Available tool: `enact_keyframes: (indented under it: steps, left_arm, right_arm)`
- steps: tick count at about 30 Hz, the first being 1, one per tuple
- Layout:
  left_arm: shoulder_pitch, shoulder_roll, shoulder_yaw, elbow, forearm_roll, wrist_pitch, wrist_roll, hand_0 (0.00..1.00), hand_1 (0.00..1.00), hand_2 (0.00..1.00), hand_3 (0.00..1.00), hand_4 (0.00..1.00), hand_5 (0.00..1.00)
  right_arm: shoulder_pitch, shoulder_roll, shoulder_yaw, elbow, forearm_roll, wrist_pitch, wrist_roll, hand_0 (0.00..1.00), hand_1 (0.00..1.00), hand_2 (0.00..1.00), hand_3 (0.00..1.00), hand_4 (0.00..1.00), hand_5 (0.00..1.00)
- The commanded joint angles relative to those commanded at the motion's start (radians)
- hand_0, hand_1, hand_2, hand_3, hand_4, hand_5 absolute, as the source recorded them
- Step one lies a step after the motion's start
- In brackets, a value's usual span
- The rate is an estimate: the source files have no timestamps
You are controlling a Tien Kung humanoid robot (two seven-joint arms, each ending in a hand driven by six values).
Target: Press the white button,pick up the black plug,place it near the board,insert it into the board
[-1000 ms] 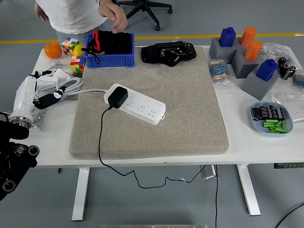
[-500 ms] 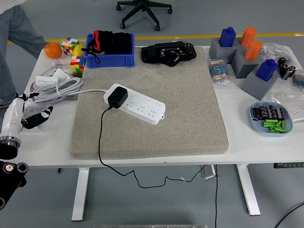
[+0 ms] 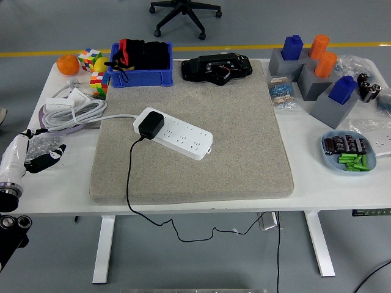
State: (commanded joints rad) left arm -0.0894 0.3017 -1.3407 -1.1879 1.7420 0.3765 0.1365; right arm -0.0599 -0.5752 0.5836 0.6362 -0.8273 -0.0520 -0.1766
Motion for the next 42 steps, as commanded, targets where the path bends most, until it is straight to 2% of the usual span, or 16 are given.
enact_keyframes:
  steps: [1,4,9,15,17,20,22,28,32,37,42]
  left_arm:
    - [0.002,-0.001,-0.004,-0.001,0.0,0.0,-0.001,0.935,0.91,0.852,0.781,0.814,0.363]
    - [0.012,-0.01,-0.023,-0.002,0.001,-0.006,-0.005,0.935,0.91,0.852,0.781,0.814,0.363]
    - [0.018,-0.021,-0.045,-0.009,0.001,-0.003,-0.014,0.939,0.911,0.853,0.782,0.816,0.371]
    - [0.017,-0.022,-0.043,-0.012,0.003,-0.004,-0.016,0.939,0.911,0.853,0.781,0.817,0.37]
    - [0.014,-0.024,-0.046,-0.014,0.003,-0.003,-0.017,0.939,0.911,0.853,0.781,0.817,0.37]
    - [0.007,-0.024,-0.049,-0.024,0.005,-0.003,-0.017,0.939,0.911,0.854,0.781,0.818,0.372]
    - [0.008,-0.022,-0.049,-0.029,0.007,-0.004,-0.016,0.939,0.911,0.854,0.781,0.818,0.372]
    - [0.019,-0.021,-0.079,-0.042,0.009,0.002,-0.031,0.94,0.911,0.852,0.782,0.818,0.373]
    - [0.01,-0.016,-0.098,-0.05,0.015,0.003,-0.036,0.94,0.912,0.853,0.782,0.819,0.374]
    - [-0.011,-0.007,-0.111,-0.064,0.019,-0.001,-0.042,0.938,0.912,0.851,0.783,0.818,0.373]
    - [-0.017,-0.001,-0.112,-0.056,0.007,-0.01,-0.068,0.938,0.912,0.851,0.783,0.818,0.373]
  right_arm:
    - [0.003,0.005,-0.003,-0.009,0.005,0.0,0.002,0.846,0.714,0.69,0.683,0.856,0.559]
    - [0.003,0.03,0.0,-0.042,0.01,0.001,-0.001,0.846,0.714,0.69,0.683,0.856,0.559]
    - [-0.01,0.062,0.047,-0.049,0.001,0.004,-0.006,0.847,0.714,0.689,0.688,0.854,0.564]
    - [0.006,0.152,0.206,-0.171,-0.01,-0.011,0.009,0.847,0.708,0.687,0.685,0.846,0.574]
    - [0.011,0.164,0.227,-0.199,-0.005,-0.011,0.013,0.847,0.708,0.687,0.685,0.846,0.574]
    - [0.026,0.152,0.141,-0.209,0.005,0.003,-0.001,0.844,0.707,0.687,0.683,0.842,0.575]
    - [0.029,0.154,0.135,-0.213,-0.016,0.007,-0.009,0.844,0.707,0.687,0.683,0.842,0.575]
    - [0.031,0.193,0.268,-0.238,-0.044,-0.008,0.009,0.845,0.707,0.687,0.676,0.837,0.575]
    - [0.035,0.206,0.288,-0.244,-0.049,-0.006,0.008,0.845,0.706,0.687,0.678,0.836,0.577]
    - [0.039,0.195,0.242,-0.241,-0.033,-0.007,0.006,0.845,0.703,0.687,0.673,0.827,0.572]
    - [0.03,0.149,0.116,-0.21,0.013,-0.01,0.004,0.845,0.703,0.687,0.673,0.827,0.572]
